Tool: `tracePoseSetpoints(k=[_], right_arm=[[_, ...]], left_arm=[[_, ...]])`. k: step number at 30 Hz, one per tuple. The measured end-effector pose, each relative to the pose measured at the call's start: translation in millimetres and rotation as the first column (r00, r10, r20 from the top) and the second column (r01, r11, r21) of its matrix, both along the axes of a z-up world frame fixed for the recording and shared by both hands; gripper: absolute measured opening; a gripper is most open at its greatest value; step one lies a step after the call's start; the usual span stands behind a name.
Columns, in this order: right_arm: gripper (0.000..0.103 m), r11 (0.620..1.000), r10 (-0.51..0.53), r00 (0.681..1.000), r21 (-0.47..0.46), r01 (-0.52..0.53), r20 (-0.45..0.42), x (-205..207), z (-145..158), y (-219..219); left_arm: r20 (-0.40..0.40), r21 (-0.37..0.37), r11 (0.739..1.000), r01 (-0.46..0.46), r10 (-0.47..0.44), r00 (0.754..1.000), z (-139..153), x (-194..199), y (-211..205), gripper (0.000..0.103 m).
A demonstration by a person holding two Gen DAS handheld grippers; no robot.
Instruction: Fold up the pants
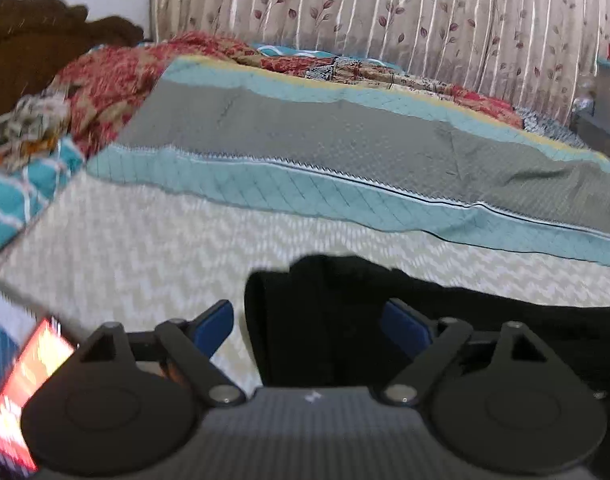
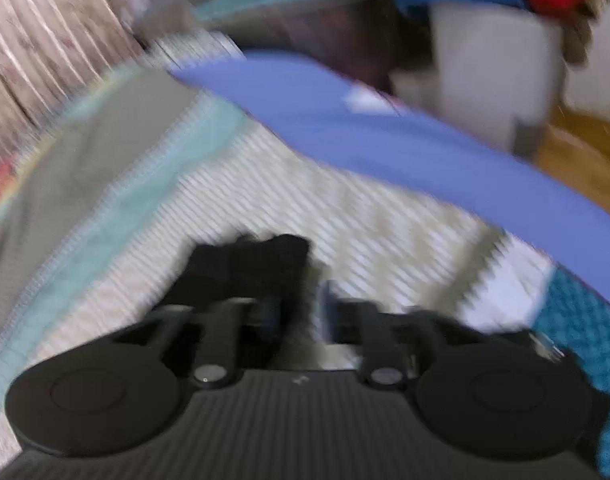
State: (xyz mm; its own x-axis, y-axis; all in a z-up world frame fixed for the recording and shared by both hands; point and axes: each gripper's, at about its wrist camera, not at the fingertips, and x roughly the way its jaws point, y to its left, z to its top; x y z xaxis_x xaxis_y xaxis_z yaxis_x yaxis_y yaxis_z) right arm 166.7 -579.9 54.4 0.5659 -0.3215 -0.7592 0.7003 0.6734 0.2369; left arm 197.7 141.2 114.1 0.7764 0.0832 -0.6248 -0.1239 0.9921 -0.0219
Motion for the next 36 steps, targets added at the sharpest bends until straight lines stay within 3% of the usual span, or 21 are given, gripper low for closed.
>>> tracePoseSetpoints(k=[3,7,9,11,13,15,16,17,19,20,21,22,24,26,28,30,32,34,35,36], right_arm=[[0.061,0.998,0.013,0.998,-0.054,-0.010,0.059,1.1,15.8,13.7],[0.066,0.981,0.049,0.997,-0.192,-0.038,0.053,39.8,36.4,43.0],[0.068,0.980,0.076,0.997,-0.185,-0.076,-0.009,58.9,33.3,40.0],[0.068,0.970,-0.001,0.998,-0.244,-0.013,-0.055,59.5,29.0,33.5],[0.068,0.968,0.012,1.000,-0.251,-0.007,0.017,52.4,32.6,31.3],[0.067,0.974,0.079,0.997,-0.216,-0.074,0.014,61.3,33.0,36.7],[0.068,0.976,0.114,0.993,-0.184,-0.113,-0.007,70.4,30.2,39.6],[0.068,0.980,0.137,0.990,-0.144,-0.140,-0.031,82.5,26.0,43.5],[0.068,0.984,0.167,0.984,-0.044,-0.170,-0.069,104.6,10.8,45.2],[0.066,0.983,0.184,0.979,-0.005,-0.185,-0.087,113.3,1.8,47.6],[0.060,0.979,0.205,0.970,0.008,-0.206,-0.134,122.7,-9.7,52.1],[0.029,0.973,0.215,0.958,-0.040,-0.226,-0.192,128.6,-18.6,61.3],[0.009,0.951,0.249,0.947,-0.137,-0.279,-0.202,131.6,-19.3,76.5],[0.006,0.959,0.214,0.964,-0.154,-0.238,-0.156,131.7,-11.6,73.0],[0.006,0.979,0.139,0.990,-0.149,-0.138,-0.003,125.6,4.6,60.6],[0.006,0.986,0.087,0.987,-0.154,-0.066,0.132,123.9,17.1,54.0],[0.008,0.975,0.093,0.991,-0.208,-0.072,0.094,135.3,14.2,58.0],[0.018,0.971,0.144,0.986,-0.181,-0.156,-0.078,154.4,-4.3,62.0],[0.023,0.970,0.151,0.981,-0.174,-0.170,-0.120,159.0,-8.1,62.4],[0.025,0.969,0.145,0.985,-0.188,-0.160,-0.094,148.9,-6.3,65.3]], left_arm=[[-0.013,0.110,0.993,0.036,-0.035,0.999,-3.3,31.5,-11.4,0.088],[-0.071,0.253,0.964,0.079,-0.063,0.995,-25.6,68.5,-23.7,0.088],[-0.114,0.274,0.956,0.104,-0.075,0.991,-38.9,79.7,-24.7,0.088],[-0.140,0.267,0.956,0.117,-0.082,0.987,-48.6,87.0,-26.3,0.088],[-0.153,0.257,0.957,0.134,-0.096,0.984,-57.9,90.5,-29.2,0.088],[-0.155,0.258,0.955,0.147,-0.109,0.982,-64.4,93.7,-31.5,0.085],[-0.151,0.263,0.953,0.147,-0.110,0.982,-67.3,94.3,-34.1,0.075],[-0.150,0.273,0.950,0.150,-0.112,0.982,-69.8,94.9,-38.2,0.058],[-0.143,0.305,0.941,0.148,-0.109,0.984,-71.5,96.7,-43.3,0.040],[-0.136,0.317,0.936,0.152,-0.114,0.984,-70.8,95.3,-46.1,0.023],[-0.130,0.327,0.931,0.161,-0.125,0.984,-70.2,93.3,-48.8,0.014],[-0.120,0.347,0.923,0.167,-0.133,0.984,-68.0,90.9,-51.6,0.010],[-0.082,0.396,0.904,0.160,-0.138,0.987,-62.6,86.3,-54.5,0.009],[-0.042,0.423,0.897,0.128,-0.122,0.992,-56.8,85.2,-54.1,0.009],[0.003,0.396,0.917,0.050,-0.056,0.998,-47.3,91.3,-47.3,0.009],[0.046,0.336,0.941,-0.038,0.024,0.999,-40.9,98.7,-38.9,0.009],[0.019,0.313,0.948,-0.061,0.058,0.998,-46.2,107.3,-38.2,0.015],[-0.072,0.316,0.948,-0.030,0.055,0.996,-56.4,114.6,-40.8,0.017],[-0.085,0.327,0.945,-0.030,0.061,0.994,-58.0,112.7,-41.5,0.017],[-0.079,0.328,0.944,-0.026,0.055,0.995,-55.7,107.3,-40.9,0.018]])
